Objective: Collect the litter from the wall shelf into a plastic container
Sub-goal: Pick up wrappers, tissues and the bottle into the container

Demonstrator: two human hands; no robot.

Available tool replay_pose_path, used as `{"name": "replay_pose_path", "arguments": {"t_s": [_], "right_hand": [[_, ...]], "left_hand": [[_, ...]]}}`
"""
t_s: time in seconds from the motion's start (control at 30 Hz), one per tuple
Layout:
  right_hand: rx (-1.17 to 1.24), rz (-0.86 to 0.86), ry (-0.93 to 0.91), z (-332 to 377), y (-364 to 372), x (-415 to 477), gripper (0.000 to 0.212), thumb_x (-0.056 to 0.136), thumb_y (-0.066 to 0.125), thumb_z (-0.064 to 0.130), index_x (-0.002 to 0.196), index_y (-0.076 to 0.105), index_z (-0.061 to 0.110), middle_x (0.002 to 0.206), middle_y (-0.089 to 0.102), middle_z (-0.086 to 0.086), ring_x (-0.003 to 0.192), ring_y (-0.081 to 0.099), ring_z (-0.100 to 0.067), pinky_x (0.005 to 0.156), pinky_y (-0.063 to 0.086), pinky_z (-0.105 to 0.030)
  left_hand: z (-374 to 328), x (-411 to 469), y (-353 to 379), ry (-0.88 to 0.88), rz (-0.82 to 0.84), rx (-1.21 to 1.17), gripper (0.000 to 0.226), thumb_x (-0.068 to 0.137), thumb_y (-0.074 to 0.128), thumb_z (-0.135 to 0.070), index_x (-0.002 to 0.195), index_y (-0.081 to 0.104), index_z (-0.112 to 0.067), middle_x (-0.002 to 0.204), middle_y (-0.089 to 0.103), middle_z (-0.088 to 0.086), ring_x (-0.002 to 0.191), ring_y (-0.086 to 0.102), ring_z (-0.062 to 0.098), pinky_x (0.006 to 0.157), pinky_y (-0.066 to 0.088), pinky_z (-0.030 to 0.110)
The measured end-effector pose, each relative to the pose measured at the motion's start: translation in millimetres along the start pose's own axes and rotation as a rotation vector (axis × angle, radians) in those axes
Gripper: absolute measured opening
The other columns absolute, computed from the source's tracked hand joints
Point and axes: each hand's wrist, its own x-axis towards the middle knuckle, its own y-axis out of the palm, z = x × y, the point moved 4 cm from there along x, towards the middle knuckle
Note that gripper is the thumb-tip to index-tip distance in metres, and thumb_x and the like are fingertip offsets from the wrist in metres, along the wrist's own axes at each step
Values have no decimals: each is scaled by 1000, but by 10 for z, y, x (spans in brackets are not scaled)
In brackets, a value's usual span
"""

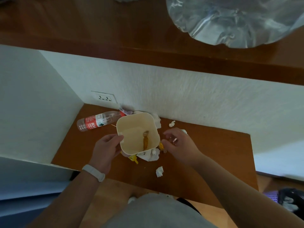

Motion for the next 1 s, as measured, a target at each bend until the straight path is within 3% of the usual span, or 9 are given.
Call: {"name": "replay_pose_path", "arguments": {"t_s": [0.13, 0.3, 0.47, 0.7, 0.77, 0.83, 0.9, 1.0], "right_hand": [[-66, -67, 178, -640, -49, 211, 29, 95, 57, 40, 119, 60, 24, 110, 60, 8, 93, 57, -5, 81, 52, -28], [-226, 26, 422, -1363, 23, 411, 57, 90, 61, 44, 139, 45, 21, 138, 46, -4, 120, 50, -24, 93, 51, -44], [-304, 76, 447, -1522, 145, 522, 77, 85, 67, 49, 146, 33, 17, 146, 38, -8, 133, 38, -30, 105, 42, -48], [-280, 144, 470, -1432, 259, 667, 80, 87, 70, 29, 151, 25, 12, 152, 31, -12, 138, 32, -32, 109, 39, -47], [-209, 123, 496, -1425, 271, 626, 73, 87, 69, 23, 148, 31, 12, 148, 35, -11, 129, 43, -30, 101, 47, -44], [-116, 87, 503, -1375, 268, 558, 63, 87, 68, 18, 143, 38, 13, 139, 43, -9, 104, 57, -20, 77, 56, -33], [-62, 67, 486, -1281, 247, 494, 55, 89, 64, 15, 139, 42, 16, 126, 53, -5, 85, 60, -13, 59, 49, -22], [30, 25, 447, -1044, 164, 409, 47, 92, 61, 14, 136, 45, 18, 119, 58, -1, 82, 60, -11, 58, 46, -20]], "left_hand": [[3, -18, -18, -8, -31, -9, 17, 96, 65, -13, 108, 70, -4, 104, 77, 16, 96, 73, 30, 88, 59, 45], [9, -63, -66, 0, -63, -23, 15, 96, 65, -14, 106, 71, -5, 97, 78, 14, 85, 73, 23, 75, 57, 35], [25, -100, -120, -6, -109, -36, 10, 96, 65, -14, 100, 72, -9, 82, 80, 4, 76, 75, 17, 73, 56, 33], [63, -119, -122, -26, -122, -56, 12, 96, 65, -14, 103, 72, -6, 91, 79, 11, 83, 74, 23, 77, 57, 37], [63, -123, -120, -29, -115, -55, 13, 96, 65, -14, 104, 71, -6, 92, 80, 11, 84, 75, 23, 77, 58, 37], [66, -125, -129, -28, -113, -52, 13, 96, 65, -15, 104, 71, -7, 93, 80, 10, 86, 75, 23, 76, 57, 36], [68, -130, -141, -23, -112, -42, 13, 96, 64, -16, 104, 72, -8, 95, 80, 11, 89, 75, 24, 78, 57, 36], [76, -129, -171, -22, -112, -33, 15, 96, 64, -17, 106, 72, -8, 101, 79, 12, 95, 74, 26, 81, 57, 37]]}}
